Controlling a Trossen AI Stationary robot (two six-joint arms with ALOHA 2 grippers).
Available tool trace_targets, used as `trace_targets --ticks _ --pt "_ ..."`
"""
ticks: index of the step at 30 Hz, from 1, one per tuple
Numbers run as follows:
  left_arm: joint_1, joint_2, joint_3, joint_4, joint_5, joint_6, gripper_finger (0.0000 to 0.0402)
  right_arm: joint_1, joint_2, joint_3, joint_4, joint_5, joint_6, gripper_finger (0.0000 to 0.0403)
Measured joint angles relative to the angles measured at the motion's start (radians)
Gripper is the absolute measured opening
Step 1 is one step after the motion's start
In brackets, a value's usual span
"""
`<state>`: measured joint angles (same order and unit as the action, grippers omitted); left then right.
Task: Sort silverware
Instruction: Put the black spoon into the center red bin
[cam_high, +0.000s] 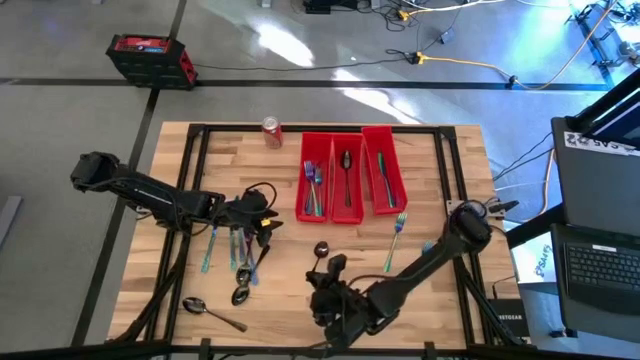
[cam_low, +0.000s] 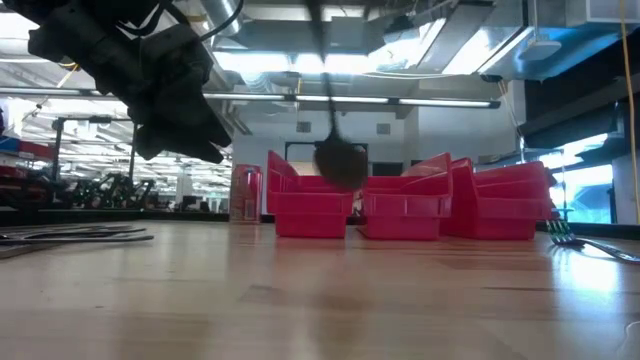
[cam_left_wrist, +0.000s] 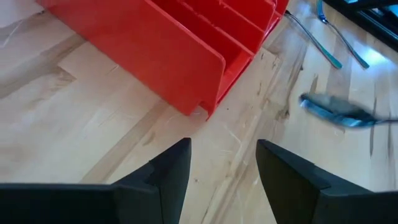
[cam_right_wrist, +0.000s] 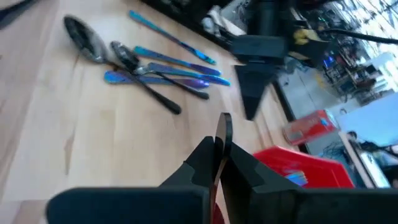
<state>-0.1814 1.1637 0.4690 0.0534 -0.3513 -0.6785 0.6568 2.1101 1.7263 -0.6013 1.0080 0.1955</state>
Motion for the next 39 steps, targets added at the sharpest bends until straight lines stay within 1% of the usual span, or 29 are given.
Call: trace_targets --ticks 4,6,9,13,17,19,22,25,27,29,31,33,35,37,39 --pt "0.0 0.0 0.0 0.0 0.0 -0.002 0.017 0.007 -0.049 0.0 -0.128 0.049 0.086 0.0" --pt "0.0 0.0 0.0 0.001 0.0 -0.016 0.017 0.011 -0.08 0.0 -0.175 0.077 0.097 0.0" --pt "-0.002 0.001 0.0 0.001 -0.001 -0.025 0.017 0.013 -0.123 0.0 -0.234 0.146 0.1 0.0" --pt "-0.002 0.002 0.0 -0.004 0.0 -0.02 0.017 0.011 -0.179 0.0 -0.345 0.179 0.101 0.0" --pt "-0.002 0.002 0.0 -0.02 -0.019 -0.016 0.017 0.001 -0.241 -0.001 -0.494 0.192 0.166 0.0" --pt "-0.002 0.002 -0.003 -0.017 -0.029 -0.016 0.017 0.002 -0.287 -0.023 -0.532 0.209 0.188 0.0" --pt "-0.002 0.002 -0.003 -0.021 -0.05 -0.001 0.017 0.004 -0.396 -0.114 -0.509 0.223 0.195 0.0" --pt "-0.002 0.002 -0.003 -0.02 -0.073 0.0 0.017 0.005 -0.527 -0.259 -0.408 0.223 0.181 0.0" --pt "-0.001 0.002 -0.003 -0.02 -0.083 -0.001 0.017 0.004 -0.619 -0.38 -0.257 0.209 0.099 0.0" --pt "0.0 0.002 -0.003 -0.02 -0.085 -0.001 0.017 0.002 -0.707 -0.507 -0.047 0.176 -0.034 0.0" --pt "0.001 0.002 -0.003 -0.02 -0.094 -0.001 0.017 -0.022 -0.782 -0.627 0.174 0.112 -0.174 0.0" --pt "0.001 0.002 -0.003 -0.02 -0.11 -0.003 0.017 -0.058 -0.843 -0.728 0.38 0.015 -0.3 0.0" --pt "0.001 0.002 -0.003 -0.02 -0.13 -0.011 0.017 -0.105 -0.886 -0.812 0.539 -0.061 -0.408 0.0" --pt "0.001 0.002 -0.003 -0.022 -0.152 -0.025 0.017 -0.16 -0.914 -0.87 0.613 -0.138 -0.46 0.0" --pt "0.001 0.002 -0.004 -0.022 -0.174 -0.042 0.017 -0.228 -0.935 -0.905 0.617 -0.233 -0.474 0.0"
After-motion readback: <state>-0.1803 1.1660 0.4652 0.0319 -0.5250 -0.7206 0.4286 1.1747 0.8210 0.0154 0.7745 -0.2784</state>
